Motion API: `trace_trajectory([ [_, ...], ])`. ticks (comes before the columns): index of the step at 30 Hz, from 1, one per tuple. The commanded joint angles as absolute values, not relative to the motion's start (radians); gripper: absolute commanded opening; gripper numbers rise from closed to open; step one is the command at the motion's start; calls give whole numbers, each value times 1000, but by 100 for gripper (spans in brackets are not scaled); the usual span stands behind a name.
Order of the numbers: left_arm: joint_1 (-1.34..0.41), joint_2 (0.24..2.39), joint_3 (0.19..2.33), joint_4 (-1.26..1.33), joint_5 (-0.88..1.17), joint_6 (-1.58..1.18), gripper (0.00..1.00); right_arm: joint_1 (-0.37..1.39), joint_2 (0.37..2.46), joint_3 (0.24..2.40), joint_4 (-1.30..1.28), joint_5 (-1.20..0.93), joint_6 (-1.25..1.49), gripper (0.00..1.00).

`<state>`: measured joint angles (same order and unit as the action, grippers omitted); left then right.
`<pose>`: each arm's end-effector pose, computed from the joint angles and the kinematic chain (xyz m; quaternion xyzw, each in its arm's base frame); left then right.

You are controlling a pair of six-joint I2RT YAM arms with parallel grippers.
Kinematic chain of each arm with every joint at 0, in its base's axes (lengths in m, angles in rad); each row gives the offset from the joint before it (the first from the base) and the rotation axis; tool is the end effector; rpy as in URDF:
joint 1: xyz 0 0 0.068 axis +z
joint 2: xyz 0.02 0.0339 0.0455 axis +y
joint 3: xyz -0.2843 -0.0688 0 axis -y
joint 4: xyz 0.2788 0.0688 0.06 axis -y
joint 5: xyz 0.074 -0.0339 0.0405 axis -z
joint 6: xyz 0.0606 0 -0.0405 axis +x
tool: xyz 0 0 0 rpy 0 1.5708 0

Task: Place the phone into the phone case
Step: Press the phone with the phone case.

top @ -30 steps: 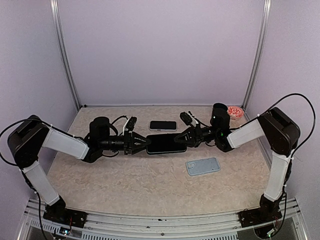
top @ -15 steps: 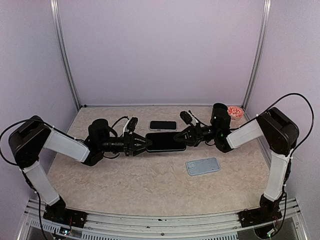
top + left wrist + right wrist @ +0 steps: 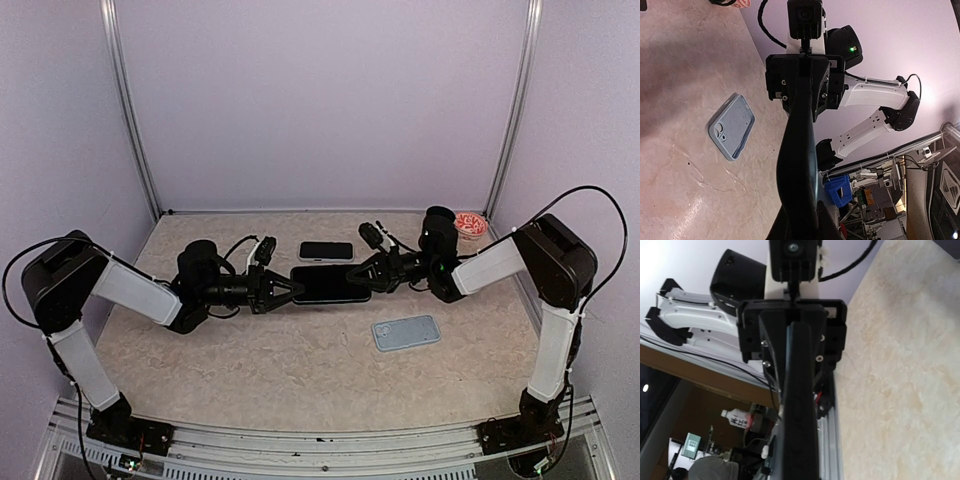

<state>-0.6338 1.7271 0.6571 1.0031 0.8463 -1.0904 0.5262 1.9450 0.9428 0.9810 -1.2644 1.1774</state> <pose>0.2670 -0.2525 0.1709 0.1225 0.7121 -0.6680 0.1777 0.3314 0.2593 0.1735 -0.2073 0.6784 0.7028 0.0540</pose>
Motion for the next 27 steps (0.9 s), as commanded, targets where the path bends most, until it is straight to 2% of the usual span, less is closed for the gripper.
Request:
trace_trajectory([
  [1, -635, 1732, 654, 973, 826, -1064, 0, 525, 1897, 1000, 752, -1193, 969, 0],
  [3, -635, 1725, 657, 952, 818, -1051, 1, 525, 1881, 1013, 664, -1174, 904, 0],
  [6, -632, 1717, 658, 941, 813, -1038, 23, 525, 1867, 1014, 637, -1181, 883, 0],
  [9, -619, 1707, 655, 940, 810, -1033, 33, 525, 1859, 1009, 642, -1192, 885, 0],
  [12, -599, 1695, 655, 953, 801, -1036, 35, 525, 1856, 999, 665, -1203, 898, 0],
  [27, -583, 1736, 716, 942, 805, -1021, 34, 525, 1871, 963, 758, -1242, 971, 0],
])
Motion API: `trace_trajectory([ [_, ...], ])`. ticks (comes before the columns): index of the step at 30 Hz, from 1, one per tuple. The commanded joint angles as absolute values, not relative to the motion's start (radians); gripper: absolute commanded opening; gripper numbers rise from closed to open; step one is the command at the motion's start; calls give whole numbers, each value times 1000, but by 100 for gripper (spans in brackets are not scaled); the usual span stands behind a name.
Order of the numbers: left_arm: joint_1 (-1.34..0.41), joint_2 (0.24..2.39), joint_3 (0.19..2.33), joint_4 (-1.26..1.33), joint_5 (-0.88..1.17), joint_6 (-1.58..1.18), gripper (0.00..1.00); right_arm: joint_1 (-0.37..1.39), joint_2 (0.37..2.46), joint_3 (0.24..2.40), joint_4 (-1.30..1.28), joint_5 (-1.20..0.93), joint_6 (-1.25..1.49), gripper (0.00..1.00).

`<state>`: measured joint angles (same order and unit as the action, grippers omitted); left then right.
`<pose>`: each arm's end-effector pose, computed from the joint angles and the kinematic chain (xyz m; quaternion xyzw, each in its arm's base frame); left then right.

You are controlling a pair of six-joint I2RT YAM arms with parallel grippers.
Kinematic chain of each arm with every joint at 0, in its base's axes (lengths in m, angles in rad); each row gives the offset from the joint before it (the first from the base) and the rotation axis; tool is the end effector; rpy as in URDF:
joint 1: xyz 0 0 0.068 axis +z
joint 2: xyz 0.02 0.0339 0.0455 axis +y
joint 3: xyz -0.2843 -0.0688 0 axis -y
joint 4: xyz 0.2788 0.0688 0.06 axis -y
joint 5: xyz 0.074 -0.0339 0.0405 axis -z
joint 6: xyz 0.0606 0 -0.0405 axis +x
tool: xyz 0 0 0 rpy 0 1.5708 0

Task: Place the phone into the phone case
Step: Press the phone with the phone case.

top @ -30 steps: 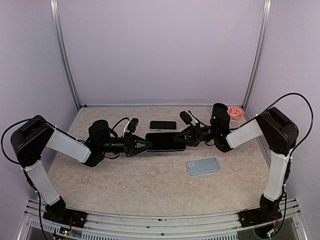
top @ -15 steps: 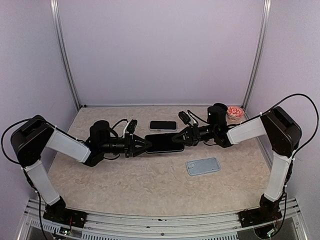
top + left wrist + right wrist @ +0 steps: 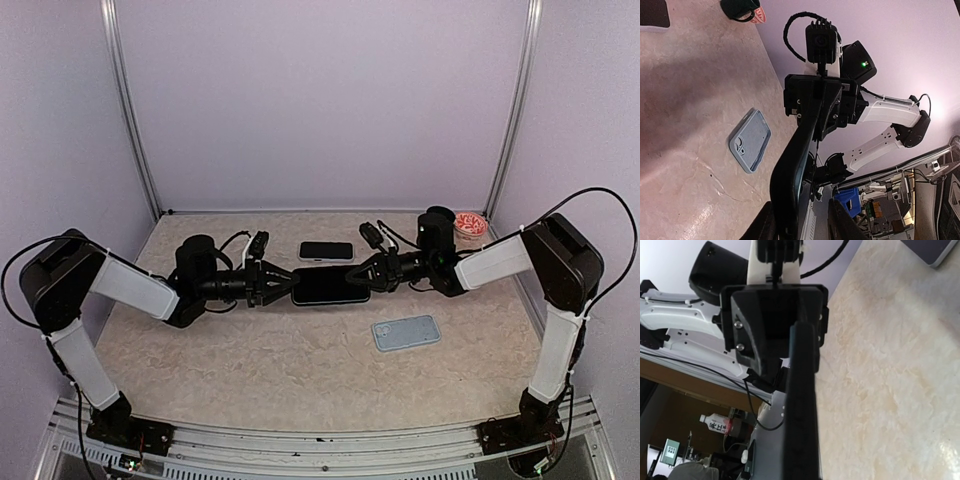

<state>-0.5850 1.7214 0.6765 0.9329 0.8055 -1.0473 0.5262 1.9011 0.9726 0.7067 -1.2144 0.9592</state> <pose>0.2841 -0.2406 0.1706 0.0971 0.7275 -0.6468 0.2071 0.3347 0.2601 0.1742 -0.2102 0.7030 0.6751 0.0764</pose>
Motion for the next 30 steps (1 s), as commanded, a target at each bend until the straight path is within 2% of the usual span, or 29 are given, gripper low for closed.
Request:
trace_trajectory([
  [1, -583, 1738, 721, 931, 802, -1013, 34, 525, 1873, 963, 761, -1245, 974, 0],
  [16, -581, 1747, 766, 824, 736, -935, 17, 534, 1879, 962, 756, -1262, 979, 0],
  [21, -590, 1727, 797, 695, 681, -855, 0, 534, 1873, 978, 632, -1235, 896, 0],
  [25, -618, 1689, 839, 528, 598, -739, 0, 536, 1868, 1002, 526, -1202, 827, 0],
  [28, -626, 1666, 843, 498, 577, -719, 0, 535, 1867, 1005, 522, -1202, 825, 0],
  [30, -623, 1658, 833, 500, 578, -723, 15, 535, 1864, 1006, 524, -1206, 825, 0],
])
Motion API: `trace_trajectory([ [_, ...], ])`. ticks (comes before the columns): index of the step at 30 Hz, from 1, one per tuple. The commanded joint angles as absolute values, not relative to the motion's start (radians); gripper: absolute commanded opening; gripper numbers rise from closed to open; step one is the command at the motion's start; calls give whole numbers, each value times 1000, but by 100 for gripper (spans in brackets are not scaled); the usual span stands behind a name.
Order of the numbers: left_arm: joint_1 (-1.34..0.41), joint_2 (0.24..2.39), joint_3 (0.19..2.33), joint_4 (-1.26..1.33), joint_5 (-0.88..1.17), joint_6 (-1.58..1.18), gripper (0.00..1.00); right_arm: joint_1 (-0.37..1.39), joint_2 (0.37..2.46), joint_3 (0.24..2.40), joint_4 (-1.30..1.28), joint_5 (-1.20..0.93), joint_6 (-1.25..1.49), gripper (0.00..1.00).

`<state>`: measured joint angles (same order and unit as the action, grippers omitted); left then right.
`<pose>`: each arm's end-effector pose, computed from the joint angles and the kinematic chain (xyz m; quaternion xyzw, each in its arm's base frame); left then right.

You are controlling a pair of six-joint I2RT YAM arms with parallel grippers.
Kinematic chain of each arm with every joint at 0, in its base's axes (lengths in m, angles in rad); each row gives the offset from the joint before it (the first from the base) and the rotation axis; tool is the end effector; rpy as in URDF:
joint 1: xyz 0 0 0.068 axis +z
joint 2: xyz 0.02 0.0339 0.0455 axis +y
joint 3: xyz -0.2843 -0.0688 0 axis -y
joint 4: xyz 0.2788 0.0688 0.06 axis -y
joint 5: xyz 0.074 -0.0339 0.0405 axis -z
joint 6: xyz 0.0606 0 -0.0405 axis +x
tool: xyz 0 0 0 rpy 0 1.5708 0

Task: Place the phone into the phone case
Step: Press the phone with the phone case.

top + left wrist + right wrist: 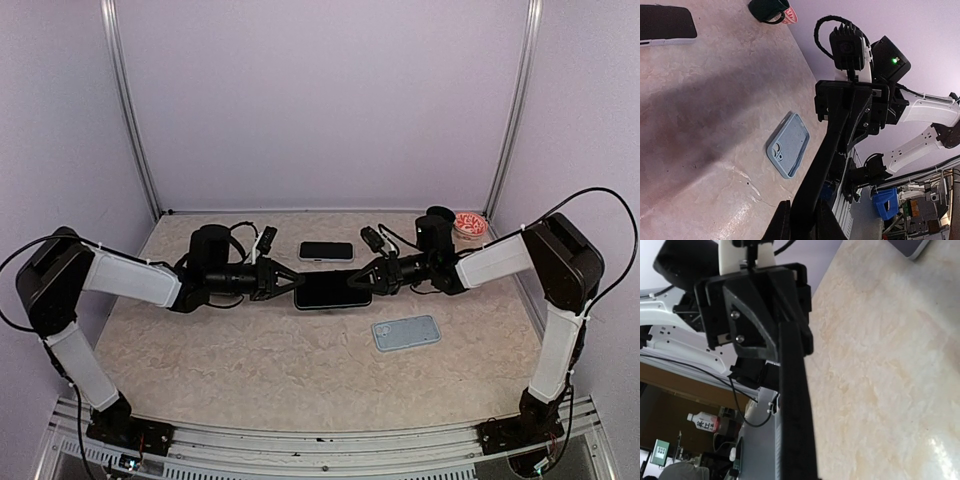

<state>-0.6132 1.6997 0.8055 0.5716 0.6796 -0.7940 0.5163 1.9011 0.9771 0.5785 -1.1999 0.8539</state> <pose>0.2993 -0.2572 0.1772 0.1249 0.7795 -0.5627 0.2451 0.3360 0.2557 0.1636 -0.2066 0.7202 0.6580 0.0752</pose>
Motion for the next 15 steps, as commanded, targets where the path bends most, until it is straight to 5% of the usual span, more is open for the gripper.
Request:
trace_trajectory([
  [1, -620, 1648, 825, 505, 578, -729, 23, 535, 1861, 1005, 529, -1208, 827, 0],
  [6, -570, 1591, 747, 584, 559, -793, 47, 534, 1846, 1001, 541, -1212, 836, 0],
  [15, -558, 1571, 718, 579, 583, -781, 61, 534, 1841, 988, 580, -1217, 859, 0],
])
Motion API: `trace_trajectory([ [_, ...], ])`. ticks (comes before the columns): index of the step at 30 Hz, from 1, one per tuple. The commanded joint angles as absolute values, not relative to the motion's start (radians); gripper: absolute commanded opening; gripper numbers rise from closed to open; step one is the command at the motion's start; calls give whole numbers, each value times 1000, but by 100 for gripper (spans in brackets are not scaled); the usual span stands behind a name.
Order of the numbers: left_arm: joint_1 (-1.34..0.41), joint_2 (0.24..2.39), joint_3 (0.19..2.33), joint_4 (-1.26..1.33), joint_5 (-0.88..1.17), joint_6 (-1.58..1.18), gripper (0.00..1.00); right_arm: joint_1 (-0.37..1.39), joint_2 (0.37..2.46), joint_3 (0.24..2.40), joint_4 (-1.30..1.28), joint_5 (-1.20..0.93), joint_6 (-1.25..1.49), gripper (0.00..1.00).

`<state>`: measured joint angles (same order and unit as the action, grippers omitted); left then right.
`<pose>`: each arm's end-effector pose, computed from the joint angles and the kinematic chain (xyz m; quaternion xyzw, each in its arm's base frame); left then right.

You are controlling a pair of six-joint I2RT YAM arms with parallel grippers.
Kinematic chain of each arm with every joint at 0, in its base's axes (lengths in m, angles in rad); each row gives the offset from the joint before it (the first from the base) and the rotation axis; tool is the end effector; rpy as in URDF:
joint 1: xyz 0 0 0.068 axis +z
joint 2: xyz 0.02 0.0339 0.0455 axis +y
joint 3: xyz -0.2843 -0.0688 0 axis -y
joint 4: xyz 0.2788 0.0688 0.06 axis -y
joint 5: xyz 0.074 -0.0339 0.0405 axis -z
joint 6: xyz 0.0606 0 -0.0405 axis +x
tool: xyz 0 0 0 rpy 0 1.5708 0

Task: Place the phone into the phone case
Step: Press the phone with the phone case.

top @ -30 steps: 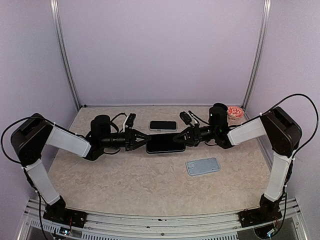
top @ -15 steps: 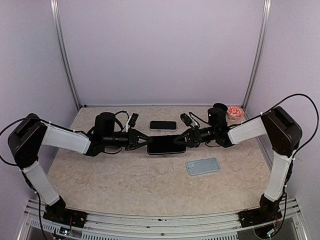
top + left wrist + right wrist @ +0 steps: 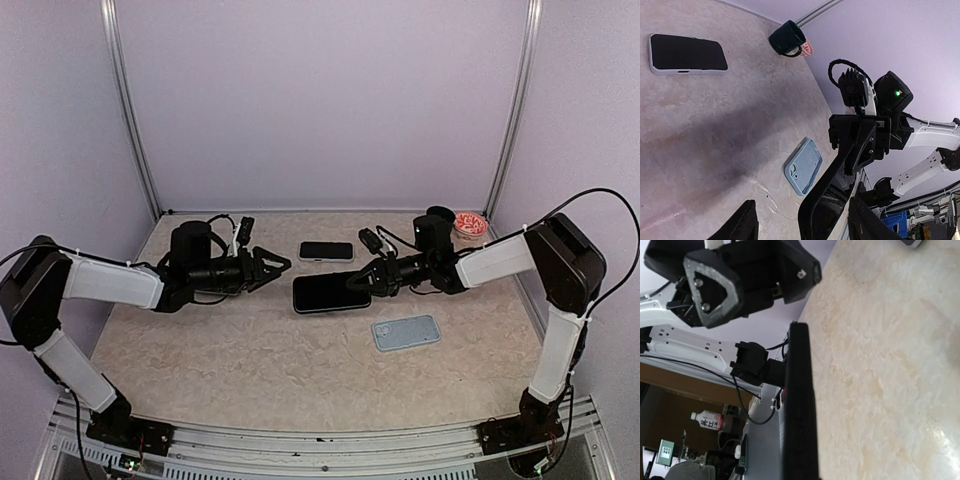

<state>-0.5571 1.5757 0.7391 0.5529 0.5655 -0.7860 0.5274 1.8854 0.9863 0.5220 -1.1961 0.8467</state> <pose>0.2993 -0.2247 0.1960 0.0786 0.7823 -0.5332 0.3122 0.3327 0.2590 0.1675 -0.2038 0.7252 0.6546 0.0637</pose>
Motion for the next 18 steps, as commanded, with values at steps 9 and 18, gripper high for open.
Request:
trace_trajectory([
  [9, -600, 1628, 710, 701, 689, -826, 67, 538, 1838, 973, 659, -1250, 893, 0],
  [18, -655, 1697, 807, 647, 702, -781, 54, 540, 1847, 972, 636, -1257, 876, 0],
])
